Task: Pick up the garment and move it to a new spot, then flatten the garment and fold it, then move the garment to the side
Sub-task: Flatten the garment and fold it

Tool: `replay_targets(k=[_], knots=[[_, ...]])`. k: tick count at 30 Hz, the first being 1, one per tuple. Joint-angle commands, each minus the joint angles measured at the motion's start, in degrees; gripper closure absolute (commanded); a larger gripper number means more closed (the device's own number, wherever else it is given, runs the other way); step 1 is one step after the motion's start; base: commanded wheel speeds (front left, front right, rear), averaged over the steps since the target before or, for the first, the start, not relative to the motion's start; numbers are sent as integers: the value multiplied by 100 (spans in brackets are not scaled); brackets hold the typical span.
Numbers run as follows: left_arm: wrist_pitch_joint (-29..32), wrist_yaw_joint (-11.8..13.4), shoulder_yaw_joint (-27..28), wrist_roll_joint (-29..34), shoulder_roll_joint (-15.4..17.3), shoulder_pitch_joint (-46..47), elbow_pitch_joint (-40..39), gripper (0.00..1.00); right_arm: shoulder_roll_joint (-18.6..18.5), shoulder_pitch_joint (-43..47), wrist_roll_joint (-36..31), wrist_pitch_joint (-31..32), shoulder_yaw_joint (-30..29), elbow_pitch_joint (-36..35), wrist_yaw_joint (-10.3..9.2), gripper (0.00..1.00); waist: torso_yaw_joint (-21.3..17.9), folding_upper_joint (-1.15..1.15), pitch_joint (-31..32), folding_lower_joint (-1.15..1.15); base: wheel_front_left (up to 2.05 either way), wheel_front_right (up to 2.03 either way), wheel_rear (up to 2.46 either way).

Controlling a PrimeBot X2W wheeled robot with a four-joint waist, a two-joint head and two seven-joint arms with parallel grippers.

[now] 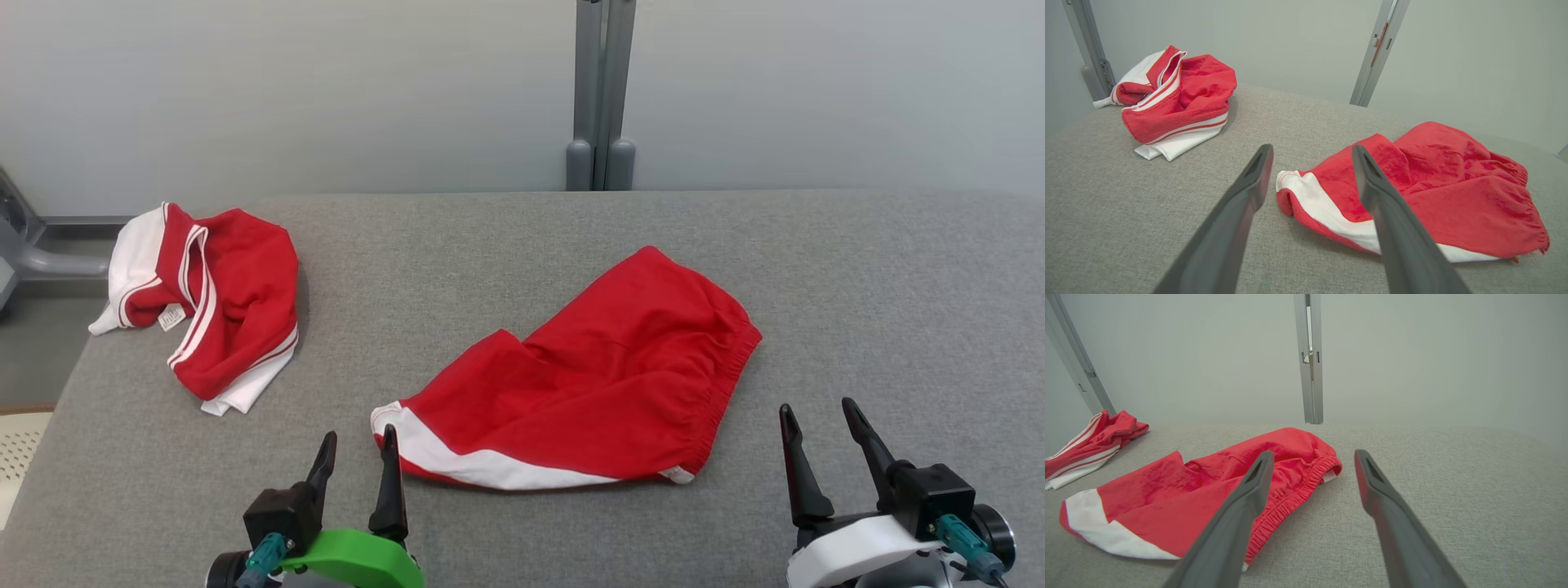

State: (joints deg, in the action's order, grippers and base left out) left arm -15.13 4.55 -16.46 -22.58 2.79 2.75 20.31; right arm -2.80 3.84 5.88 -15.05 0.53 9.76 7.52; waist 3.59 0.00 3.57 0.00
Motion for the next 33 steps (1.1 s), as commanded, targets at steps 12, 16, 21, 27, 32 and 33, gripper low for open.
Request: replay_targets(k=[12, 16, 21, 27, 32, 33], knots=[[-3, 39, -12, 14, 19, -68, -5, 0, -15, 127, -22, -20, 233, 351, -6, 0, 64, 0, -60, 0, 0, 0, 0], [-3, 33, -31, 24, 19, -11, 17, 0, -18, 122, -69, -20, 607, 850, -6, 0, 163, 0, -150, 0, 0, 0, 0], [-3, 19, 6, 65, 19, 74, 45, 0, -17, -141, -8, -20, 906, 1447, -6, 0, 312, 0, -275, 0, 0, 0, 0], [-3, -13, 53, 137, 19, 149, 82, 0, -18, -443, 101, -20, 967, 1935, -6, 0, 525, 0, -389, 0, 0, 0, 0], [-3, -35, 114, 189, 19, 168, 109, 0, -19, -678, 57, -20, 895, 2294, -6, 0, 640, 0, -425, 0, 0, 0, 0], [-3, -34, 122, 200, 18, 173, 112, 0, -19, -696, 53, -20, 879, 2359, -6, 0, 654, 0, -428, 0, 0, 0, 0]])
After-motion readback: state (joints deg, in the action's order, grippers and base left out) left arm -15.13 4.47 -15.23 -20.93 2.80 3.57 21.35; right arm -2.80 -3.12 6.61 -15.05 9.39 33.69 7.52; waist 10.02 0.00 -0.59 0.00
